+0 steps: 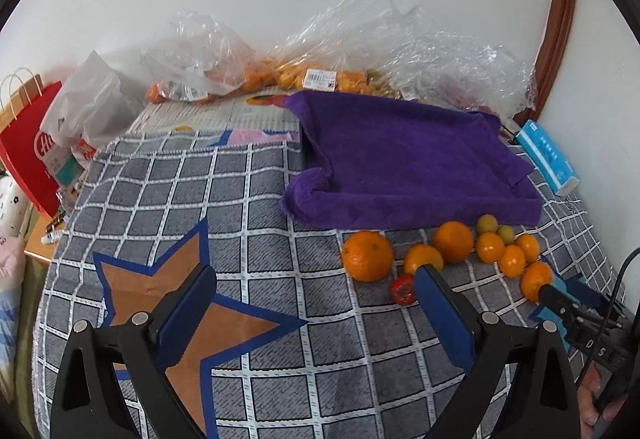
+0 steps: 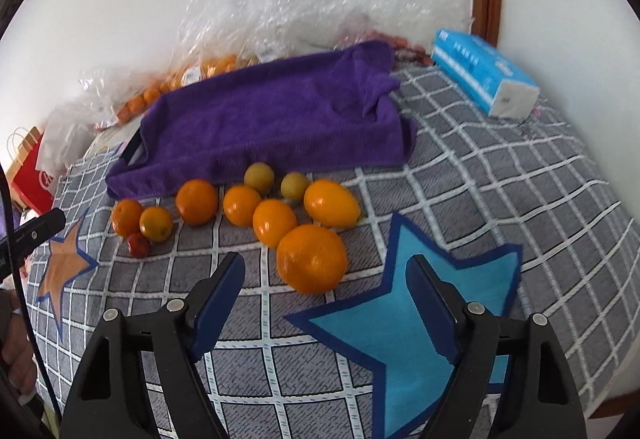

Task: Organize fruits
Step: 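Close the right gripper on a large orange while the left gripper grasps another large orange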

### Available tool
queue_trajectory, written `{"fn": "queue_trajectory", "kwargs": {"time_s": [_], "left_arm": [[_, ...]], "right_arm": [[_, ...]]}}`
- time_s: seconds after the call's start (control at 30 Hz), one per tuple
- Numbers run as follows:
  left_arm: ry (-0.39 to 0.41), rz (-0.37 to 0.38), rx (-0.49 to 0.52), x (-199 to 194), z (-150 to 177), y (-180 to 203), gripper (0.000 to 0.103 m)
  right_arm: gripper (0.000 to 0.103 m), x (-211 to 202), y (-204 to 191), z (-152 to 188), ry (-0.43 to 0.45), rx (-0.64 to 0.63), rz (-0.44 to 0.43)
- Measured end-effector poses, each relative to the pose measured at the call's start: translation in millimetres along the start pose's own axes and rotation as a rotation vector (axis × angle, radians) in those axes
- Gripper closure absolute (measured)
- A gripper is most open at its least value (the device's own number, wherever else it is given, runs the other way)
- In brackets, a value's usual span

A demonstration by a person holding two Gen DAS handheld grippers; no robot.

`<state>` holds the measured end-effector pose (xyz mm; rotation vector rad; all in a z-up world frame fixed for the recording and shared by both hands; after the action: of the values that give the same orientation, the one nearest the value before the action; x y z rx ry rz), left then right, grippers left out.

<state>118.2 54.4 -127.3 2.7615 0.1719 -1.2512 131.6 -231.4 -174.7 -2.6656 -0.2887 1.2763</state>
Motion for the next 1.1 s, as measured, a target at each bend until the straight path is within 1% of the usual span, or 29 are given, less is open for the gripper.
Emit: {"fn": "queue_trajectory", "kwargs": {"time_s": [0.07,0.13,0.2,0.27,0.3,0.37,0.4,0.43,0.47,0.53,0.57,0.6,0.67,0.73,0.77,0.83,0.93,0.97,1.0,1.03,1.1], "left_arm": [[-0.025,0.006,-0.014,8,2,-4,0.005],[-0.035,0.014,-0.019,12,5,-8,0.006],[-0.033,0.024,-0.025,14,8,-10,0.006],[-0.030,0.039,-0.015,17,10,-8,0.006],[-0.029,0.045,-0.010,19,11,-6,0.006],[-0.032,0.056,-0.015,24,9,-1,0.007],[-0.034,0.068,-0.021,27,7,0,0.009],[-0.040,0.086,-0.027,30,5,3,0.010],[-0.049,0.102,-0.030,33,3,6,0.011],[-0.066,0.111,-0.017,42,0,14,0.015],[-0.072,0.109,-0.004,46,-1,18,0.022],[-0.077,0.105,0.005,50,-2,21,0.026],[-0.092,0.099,0.019,58,-3,25,0.026],[-0.105,0.112,0.010,64,-4,27,0.032],[-0.114,0.119,0.004,67,-4,27,0.036],[-0.133,0.132,0.003,73,-4,29,0.040],[-0.140,0.125,0.022,81,-5,31,0.048],[-0.129,0.121,0.026,81,-5,31,0.053],[-0.130,0.145,0.030,81,-5,33,0.063],[-0.138,0.159,0.031,81,-5,33,0.063],[-0.139,0.156,0.033,79,-6,33,0.063]], "right_arm": [[0.027,10,-2,5,-0.016,-0.022,0.001],[0.030,17,-1,7,-0.020,-0.030,0.005],[0.032,25,0,7,-0.025,-0.023,-0.004],[0.039,31,0,8,-0.027,-0.029,-0.009],[0.041,32,-2,8,-0.017,-0.042,0.003],[0.052,32,-6,10,-0.012,-0.079,0.022],[0.054,31,-7,10,-0.013,-0.092,0.020],[0.060,31,-5,10,-0.016,-0.107,0.020],[0.060,31,-4,10,-0.018,-0.113,0.018],[0.060,29,-2,11,-0.017,-0.104,0.009],[0.060,29,-2,12,-0.012,-0.096,0.002],[0.060,29,-1,12,-0.009,-0.087,-0.005],[0.060,29,-1,12,0.000,-0.084,-0.011],[0.060,30,-3,12,0.002,-0.078,-0.016],[0.060,30,-3,12,0.003,-0.077,-0.017],[0.060,30,-3,11,0.001,-0.079,-0.016],[0.060,30,-3,11,0.001,-0.082,-0.008],[0.060,30,-3,11,0.000,-0.080,-0.006],[0.060,30,-3,11,0.000,-0.074,-0.007],[0.060,30,-2,11,0.000,-0.067,-0.008],[0.060,29,0,10,0.001,-0.049,-0.010]]}}
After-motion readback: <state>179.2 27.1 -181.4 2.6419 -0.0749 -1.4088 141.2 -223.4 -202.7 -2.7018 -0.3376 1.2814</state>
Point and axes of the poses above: each gripper's, at about its wrist camera, not at the fingertips, and x roughly the way its jaws point, y to its right, z to its underside, the point moved 1 cm from there along x, roughly the way its jaws point, and after that the axes turned 3 degrees about -z, right-handed, at the moved point
